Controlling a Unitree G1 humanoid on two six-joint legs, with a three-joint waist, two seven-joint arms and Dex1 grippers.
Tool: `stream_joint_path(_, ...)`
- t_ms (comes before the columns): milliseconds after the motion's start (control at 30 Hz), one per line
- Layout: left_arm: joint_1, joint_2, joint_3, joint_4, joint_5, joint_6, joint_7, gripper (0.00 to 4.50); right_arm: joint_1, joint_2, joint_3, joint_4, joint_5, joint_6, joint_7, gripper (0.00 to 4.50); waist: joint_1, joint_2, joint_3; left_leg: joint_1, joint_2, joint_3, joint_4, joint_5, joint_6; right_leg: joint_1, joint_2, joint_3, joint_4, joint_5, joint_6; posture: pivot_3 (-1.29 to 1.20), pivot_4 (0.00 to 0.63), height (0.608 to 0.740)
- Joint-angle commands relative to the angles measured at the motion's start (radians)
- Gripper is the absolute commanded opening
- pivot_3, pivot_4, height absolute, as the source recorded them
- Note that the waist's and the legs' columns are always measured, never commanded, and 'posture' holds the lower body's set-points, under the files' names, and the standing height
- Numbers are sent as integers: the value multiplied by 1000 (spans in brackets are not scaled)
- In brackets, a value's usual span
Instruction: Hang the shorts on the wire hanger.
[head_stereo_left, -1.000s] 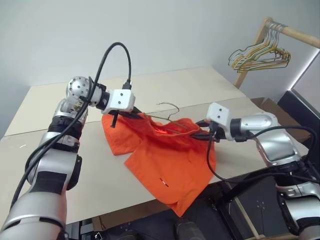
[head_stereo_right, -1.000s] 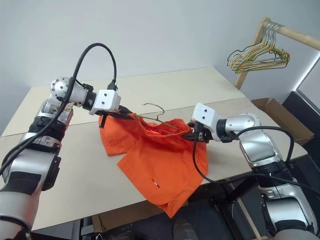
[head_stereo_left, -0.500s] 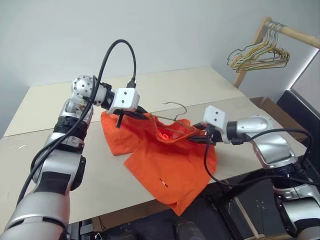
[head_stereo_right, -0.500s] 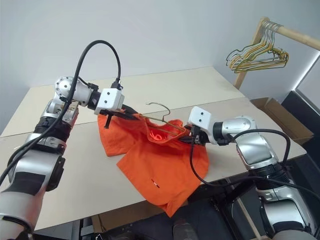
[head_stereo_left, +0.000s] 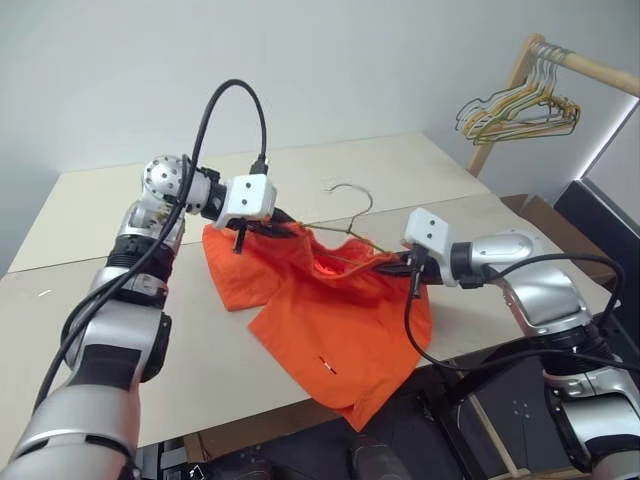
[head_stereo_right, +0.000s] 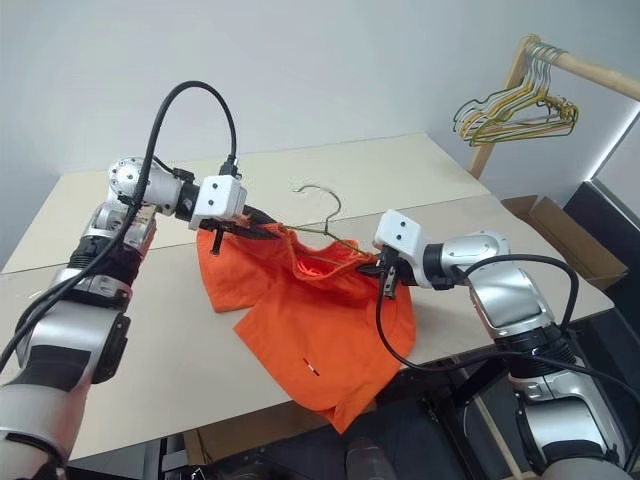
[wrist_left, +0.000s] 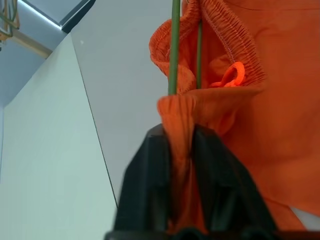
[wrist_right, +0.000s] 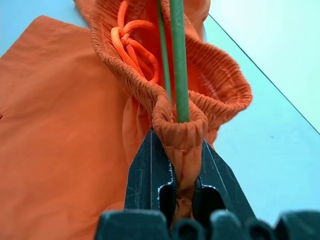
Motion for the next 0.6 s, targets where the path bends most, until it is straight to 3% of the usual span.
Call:
stream_joint_path(33,-44,20,44,21,-16,-15,32,2131,-4,-37,-81,-58,26,31,-17,0,0,0,0,0,0,0,0,0,0,0,0,0,0,0,0,-198,0,740)
stream_joint_path(267,-89,36,160,64,-85,12,118,4489,30,-126,-197,-126,94,136,-24,0,0,0,0,0,0,0,0,0,0,0,0,0,0,0,0,-211,0,740)
stream_joint_path(433,-75,6,264,35,-178,43,189,4489,40,-194,-299,-157,128,296,-90,0,0,0,0,0,1,0,0,0,0,0,-1,0,0,0,0,-236,0,740)
stream_joint_path(600,39,-26,303,-139,-274,149,169,4489,14,-200,-401,-170,133,498,-246,0,-7,1,0,0,1,0,0,0,0,0,-3,0,0,0,1,-268,0,740)
